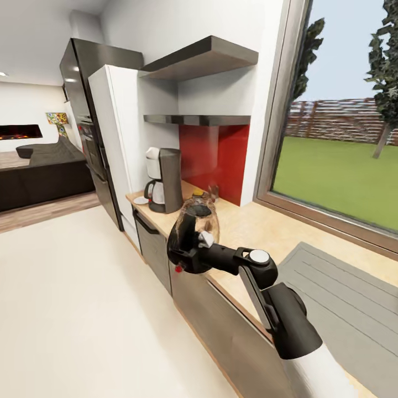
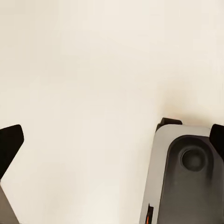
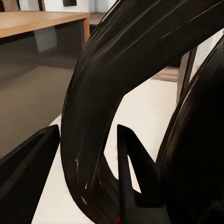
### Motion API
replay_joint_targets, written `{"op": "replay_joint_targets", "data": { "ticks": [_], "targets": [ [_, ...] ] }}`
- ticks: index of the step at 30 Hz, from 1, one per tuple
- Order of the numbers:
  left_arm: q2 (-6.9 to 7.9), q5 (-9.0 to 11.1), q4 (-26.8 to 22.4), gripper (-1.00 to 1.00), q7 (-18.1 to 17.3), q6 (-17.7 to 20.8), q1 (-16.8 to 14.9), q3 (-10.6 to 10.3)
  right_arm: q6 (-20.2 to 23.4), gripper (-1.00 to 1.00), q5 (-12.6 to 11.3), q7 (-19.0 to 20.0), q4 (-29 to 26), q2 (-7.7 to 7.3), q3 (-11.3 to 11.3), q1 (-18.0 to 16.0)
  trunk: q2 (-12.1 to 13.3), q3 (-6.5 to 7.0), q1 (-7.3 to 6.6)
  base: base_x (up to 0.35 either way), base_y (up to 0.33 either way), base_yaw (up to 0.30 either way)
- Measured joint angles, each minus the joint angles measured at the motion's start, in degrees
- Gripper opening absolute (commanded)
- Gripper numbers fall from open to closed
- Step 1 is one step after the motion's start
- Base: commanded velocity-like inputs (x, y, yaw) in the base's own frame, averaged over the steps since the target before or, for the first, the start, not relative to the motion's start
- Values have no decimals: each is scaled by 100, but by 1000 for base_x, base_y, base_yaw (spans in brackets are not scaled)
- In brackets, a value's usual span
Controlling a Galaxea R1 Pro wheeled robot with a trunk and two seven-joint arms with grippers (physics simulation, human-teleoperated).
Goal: Set up a coffee station on the kitchen countertop: keep the coffee maker on the countertop, move the bottle of coffee from the kitchen shelf to the counter next to the coffee maker, place a paper coffee filter on top of the coffee maker, put the saucer next to the coffee maker with the coffee cup on the saucer, and place the electric kettle next to the coffee maker.
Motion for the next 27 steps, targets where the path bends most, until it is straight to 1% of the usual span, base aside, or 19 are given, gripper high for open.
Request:
{"op": "replay_joint_targets", "data": {
  "ticks": [10,27],
  "targets": [
    [0,3,0,100,0,0,0,0,-1,-100,3,0,2,0,2,0,0,0,0,331,15,0],
    [0,3,-2,100,0,-9,0,8,-8,-100,6,-1,7,3,10,1,1,0,1,274,231,0]
  ]
}}
